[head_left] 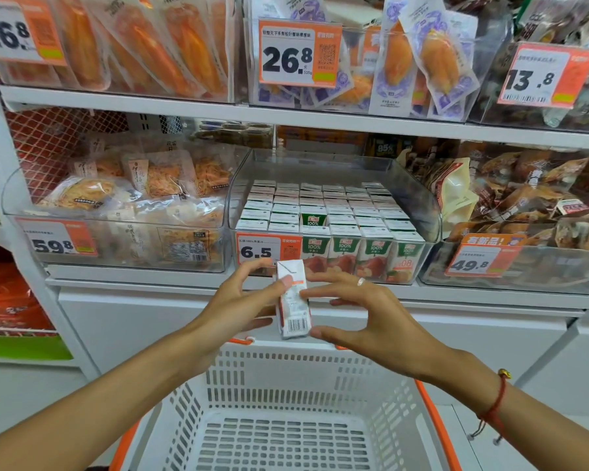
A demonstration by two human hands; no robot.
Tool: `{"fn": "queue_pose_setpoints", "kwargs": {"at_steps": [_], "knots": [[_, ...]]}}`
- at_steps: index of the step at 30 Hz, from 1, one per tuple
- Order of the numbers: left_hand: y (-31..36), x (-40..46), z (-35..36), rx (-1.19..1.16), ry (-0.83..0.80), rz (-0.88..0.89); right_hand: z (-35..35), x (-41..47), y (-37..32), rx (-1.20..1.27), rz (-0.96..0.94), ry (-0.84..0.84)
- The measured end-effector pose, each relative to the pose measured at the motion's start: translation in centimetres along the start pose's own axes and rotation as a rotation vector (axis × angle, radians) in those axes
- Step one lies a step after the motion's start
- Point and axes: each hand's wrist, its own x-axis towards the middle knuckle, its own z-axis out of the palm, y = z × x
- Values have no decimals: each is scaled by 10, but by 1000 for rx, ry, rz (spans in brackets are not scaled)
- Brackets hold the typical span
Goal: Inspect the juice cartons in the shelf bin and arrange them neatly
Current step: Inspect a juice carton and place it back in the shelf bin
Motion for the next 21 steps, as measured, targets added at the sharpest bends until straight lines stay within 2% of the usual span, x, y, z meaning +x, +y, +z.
{"fn": "queue_pose_setpoints", "kwargs": {"at_steps": [3,7,11,16,21], "knots": [[1,1,3,-91,-31,-133,2,1,-1,165,93,-12],[2,-1,3,-147,-174,-292,4,4,-3,437,226,54],[4,0,-4,-43,-305,-357,-1,7,-2,572,398,64],[2,2,-3,92,-316,-481,-3,7,-3,662,605,-59],[2,1,0,33,-267,-465,-3,8,-1,674,618,-79]]}}
